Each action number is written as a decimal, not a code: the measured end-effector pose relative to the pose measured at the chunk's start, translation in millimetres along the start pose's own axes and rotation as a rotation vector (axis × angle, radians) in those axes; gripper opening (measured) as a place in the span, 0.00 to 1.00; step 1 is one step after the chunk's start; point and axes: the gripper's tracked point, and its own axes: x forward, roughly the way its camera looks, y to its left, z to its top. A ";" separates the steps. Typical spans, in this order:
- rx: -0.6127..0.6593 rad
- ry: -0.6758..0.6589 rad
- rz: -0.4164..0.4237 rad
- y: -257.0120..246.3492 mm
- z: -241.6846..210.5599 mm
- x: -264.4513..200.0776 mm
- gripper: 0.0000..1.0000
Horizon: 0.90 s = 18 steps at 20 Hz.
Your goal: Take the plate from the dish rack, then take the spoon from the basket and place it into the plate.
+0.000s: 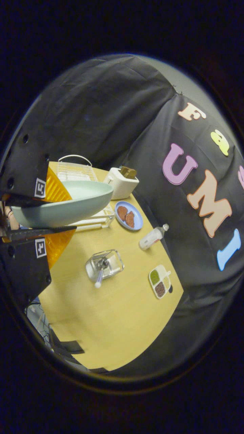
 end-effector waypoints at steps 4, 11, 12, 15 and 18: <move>0.122 0.027 0.019 -65.3 -61.1 0.5 0.29; 0.324 0.061 -0.015 -152.1 -104.1 57.2 0.29; 0.333 0.056 -0.015 -156.9 -102.5 65.3 0.29; 0.332 0.062 -0.029 -165.5 -100.9 84.8 0.29; 0.324 0.055 -0.021 -164.9 -94.8 93.4 0.29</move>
